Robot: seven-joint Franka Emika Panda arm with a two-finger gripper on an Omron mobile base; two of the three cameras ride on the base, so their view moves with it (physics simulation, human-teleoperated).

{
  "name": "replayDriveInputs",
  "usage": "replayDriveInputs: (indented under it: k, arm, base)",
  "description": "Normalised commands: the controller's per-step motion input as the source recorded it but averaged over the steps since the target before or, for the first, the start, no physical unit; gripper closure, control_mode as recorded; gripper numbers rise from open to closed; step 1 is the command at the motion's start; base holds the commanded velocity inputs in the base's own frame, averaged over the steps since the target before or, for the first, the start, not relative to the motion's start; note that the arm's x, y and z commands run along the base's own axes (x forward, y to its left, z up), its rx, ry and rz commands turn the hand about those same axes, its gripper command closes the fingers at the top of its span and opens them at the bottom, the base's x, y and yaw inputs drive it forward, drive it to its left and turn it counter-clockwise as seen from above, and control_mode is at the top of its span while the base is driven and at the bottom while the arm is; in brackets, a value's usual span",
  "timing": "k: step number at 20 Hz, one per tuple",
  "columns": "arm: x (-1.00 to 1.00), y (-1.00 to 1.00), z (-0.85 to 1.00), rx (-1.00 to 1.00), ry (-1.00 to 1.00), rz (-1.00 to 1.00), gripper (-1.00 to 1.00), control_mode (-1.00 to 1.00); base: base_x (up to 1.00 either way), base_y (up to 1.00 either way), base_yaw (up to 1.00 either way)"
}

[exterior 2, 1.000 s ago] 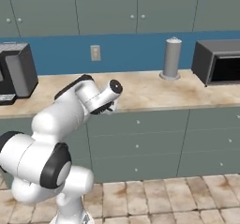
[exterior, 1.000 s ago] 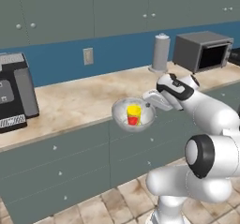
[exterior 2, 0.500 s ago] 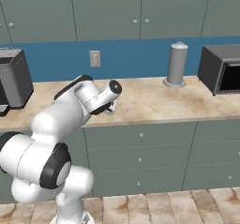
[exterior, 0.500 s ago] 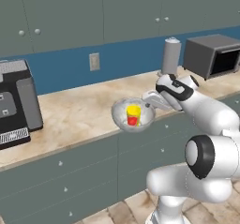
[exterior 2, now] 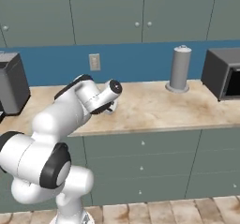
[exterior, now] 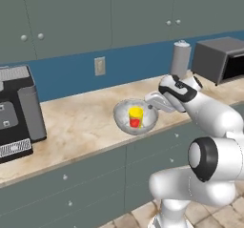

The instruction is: Place the cup inside the bowl on the dining table and move the bowl to any counter.

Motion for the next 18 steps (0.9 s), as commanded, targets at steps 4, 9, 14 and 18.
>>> replayDriveInputs:
  k: [4,9,14,18]
  arm:
    - [0.0,0.0,0.0,0.0,0.0,0.0,1.0,1.0]
    - [0.0,0.0,0.0,0.0,0.0,0.0,1.0,1.0]
    - [0.0,0.0,0.0,0.0,0.0,0.0,1.0,1.0]
    - [0.0,0.0,0.0,0.0,0.0,0.0,1.0,1.0]
  base:
    - [0.6,0.01,0.0]
    - [0.14,0.0,-0.01]
    - [0.0,0.0,0.0]
    - [0.0,0.0,0.0]
